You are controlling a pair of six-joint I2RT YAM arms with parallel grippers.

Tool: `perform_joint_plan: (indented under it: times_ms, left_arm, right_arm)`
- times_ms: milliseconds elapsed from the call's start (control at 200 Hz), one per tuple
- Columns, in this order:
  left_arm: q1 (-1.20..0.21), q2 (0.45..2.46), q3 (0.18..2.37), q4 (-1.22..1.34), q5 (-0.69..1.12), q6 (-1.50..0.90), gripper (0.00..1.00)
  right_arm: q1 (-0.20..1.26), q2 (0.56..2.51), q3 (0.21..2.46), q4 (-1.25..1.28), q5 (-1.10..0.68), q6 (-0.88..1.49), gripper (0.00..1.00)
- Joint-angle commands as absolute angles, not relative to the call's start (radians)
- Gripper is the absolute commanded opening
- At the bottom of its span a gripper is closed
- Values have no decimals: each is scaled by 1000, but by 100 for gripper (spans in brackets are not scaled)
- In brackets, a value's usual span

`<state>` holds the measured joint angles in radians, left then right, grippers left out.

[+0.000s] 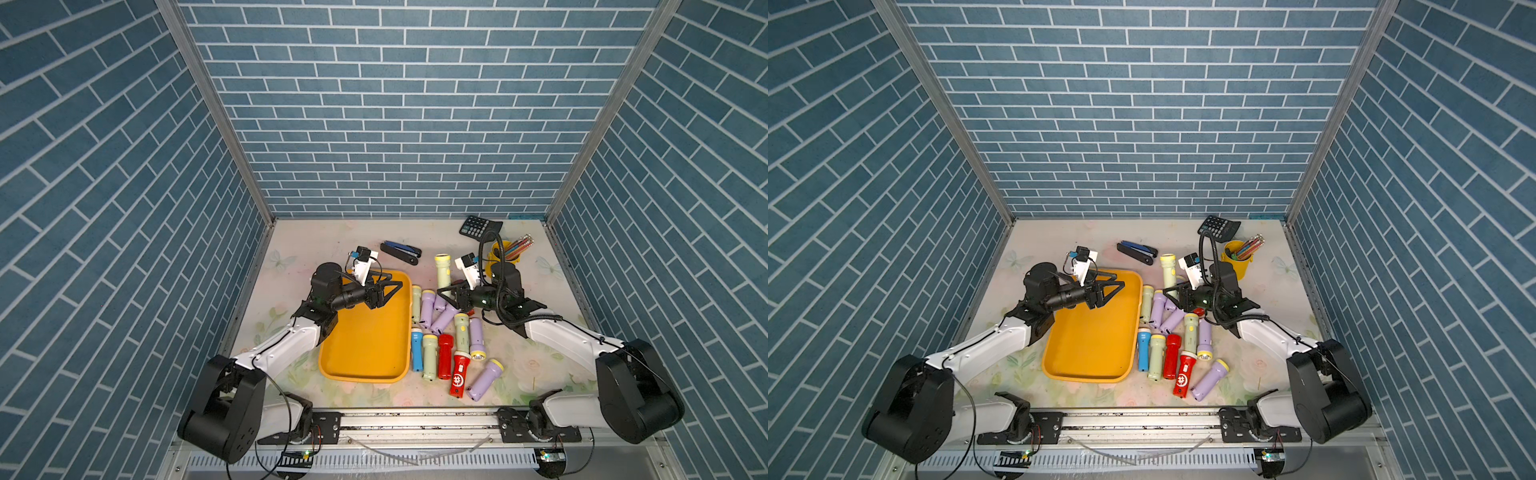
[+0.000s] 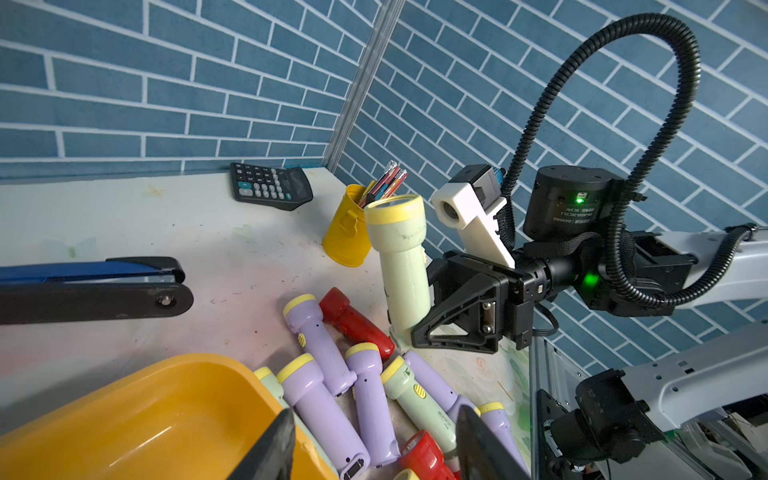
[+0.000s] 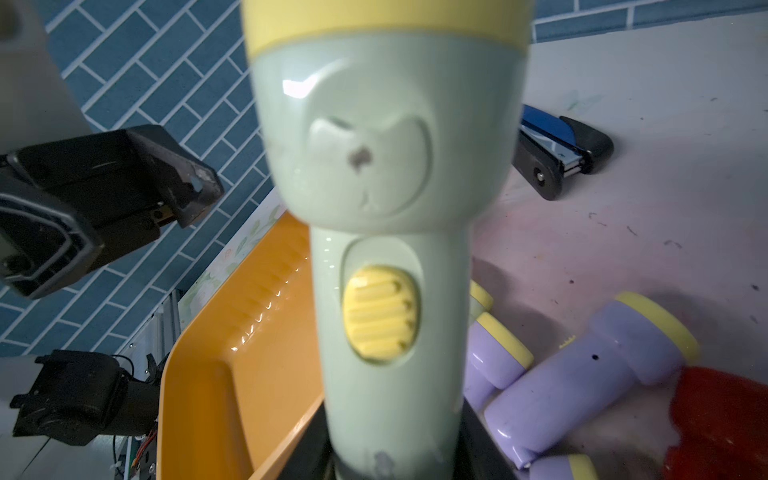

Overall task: Put the flashlights into the storage boxes
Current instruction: Place the flashlight at the storage box.

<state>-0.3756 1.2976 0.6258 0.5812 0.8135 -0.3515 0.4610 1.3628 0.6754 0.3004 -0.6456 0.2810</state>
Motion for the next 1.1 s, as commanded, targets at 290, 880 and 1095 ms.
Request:
perform_joint_plan:
  times_ms: [290, 880, 1095]
  left_arm:
    - [-496, 1299, 607, 711, 871, -314, 63]
    - [-534, 1418, 651, 888, 932, -427, 59]
    - [-549, 1459, 651, 971, 945, -484, 49]
  right_arm:
    - [621, 1307, 632, 461, -710, 241, 16]
    - [657, 1258, 663, 451, -744, 216, 16]
    - [658, 1299, 674, 490, -757, 229, 16]
